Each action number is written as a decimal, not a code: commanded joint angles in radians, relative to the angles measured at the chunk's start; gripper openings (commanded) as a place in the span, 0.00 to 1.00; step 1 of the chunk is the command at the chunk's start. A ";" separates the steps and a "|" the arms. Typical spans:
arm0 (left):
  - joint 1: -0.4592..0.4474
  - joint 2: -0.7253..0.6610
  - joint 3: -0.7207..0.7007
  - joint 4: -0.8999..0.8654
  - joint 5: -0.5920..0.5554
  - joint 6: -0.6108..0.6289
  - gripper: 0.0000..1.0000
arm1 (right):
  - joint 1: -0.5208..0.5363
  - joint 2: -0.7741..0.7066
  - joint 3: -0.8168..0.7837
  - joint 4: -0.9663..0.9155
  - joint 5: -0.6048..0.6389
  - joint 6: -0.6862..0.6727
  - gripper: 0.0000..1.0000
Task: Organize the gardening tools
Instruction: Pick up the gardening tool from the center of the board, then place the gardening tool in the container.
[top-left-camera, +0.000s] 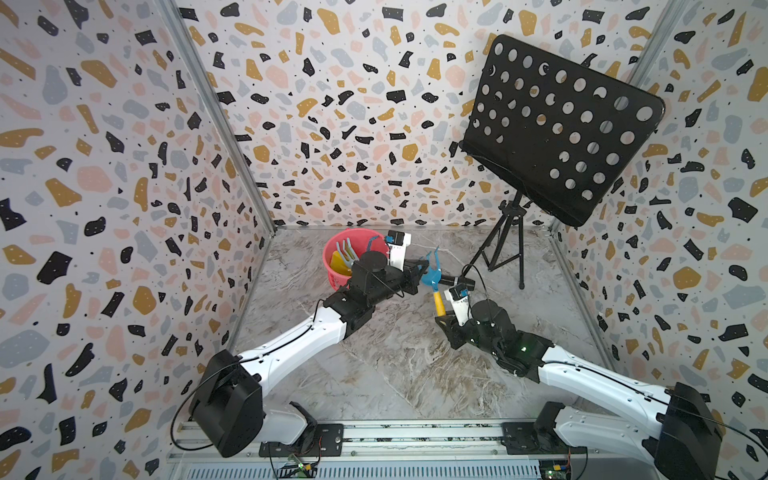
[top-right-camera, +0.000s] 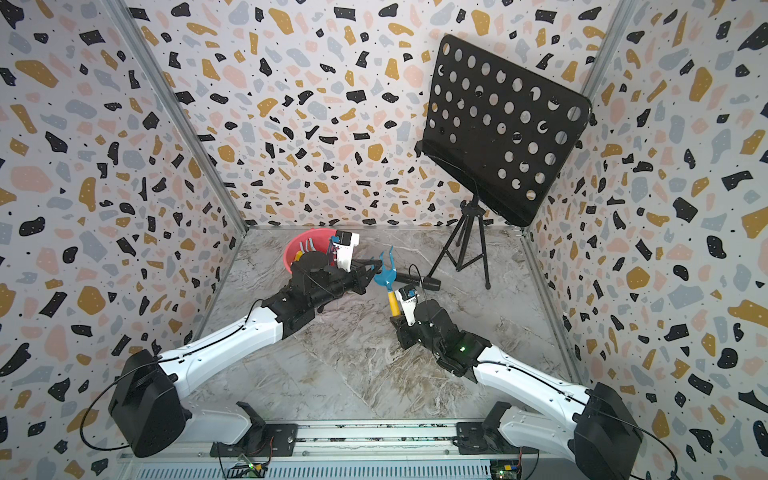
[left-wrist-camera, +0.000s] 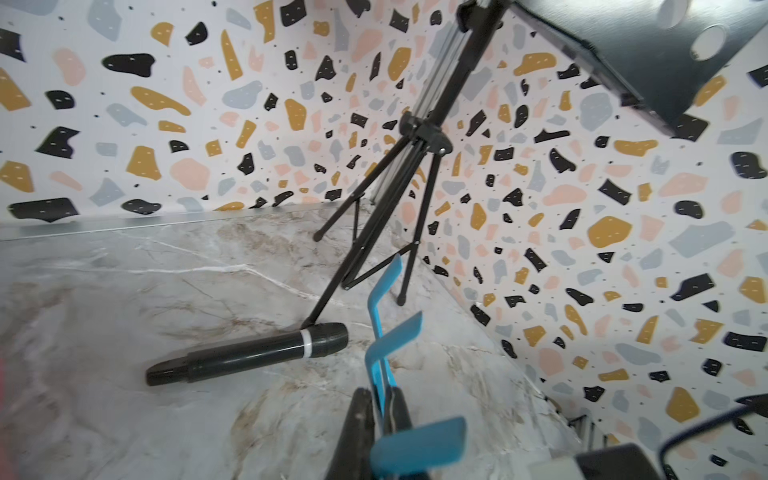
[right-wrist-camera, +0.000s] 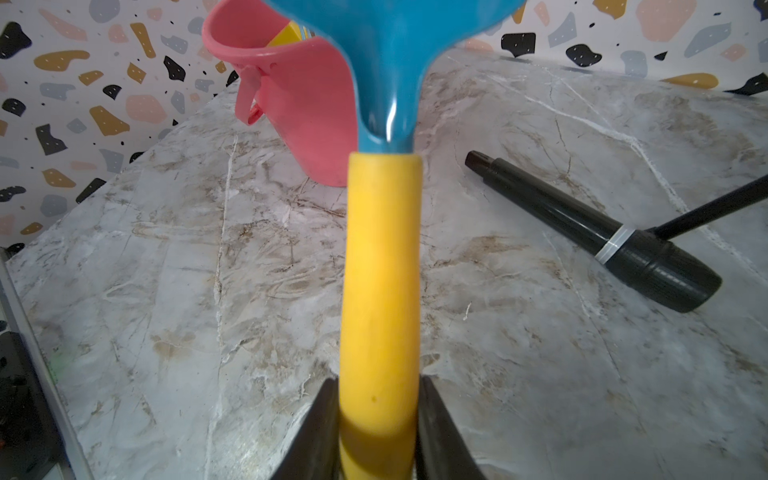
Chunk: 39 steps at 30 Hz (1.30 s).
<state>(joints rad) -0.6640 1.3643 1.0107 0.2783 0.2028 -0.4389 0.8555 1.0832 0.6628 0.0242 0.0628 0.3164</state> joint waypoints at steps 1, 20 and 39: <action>0.029 -0.022 0.005 0.018 -0.072 0.110 0.00 | 0.001 -0.034 0.009 0.008 0.012 -0.015 0.21; 0.055 -0.189 -0.036 0.029 -0.396 0.416 0.00 | 0.001 -0.143 -0.030 -0.061 0.201 -0.010 1.00; 0.292 -0.142 0.051 0.086 -0.519 0.590 0.00 | 0.001 -0.191 -0.034 -0.141 0.289 -0.015 1.00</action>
<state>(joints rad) -0.3882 1.1984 1.0180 0.2890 -0.2909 0.1093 0.8558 0.9077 0.6289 -0.1051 0.3344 0.3080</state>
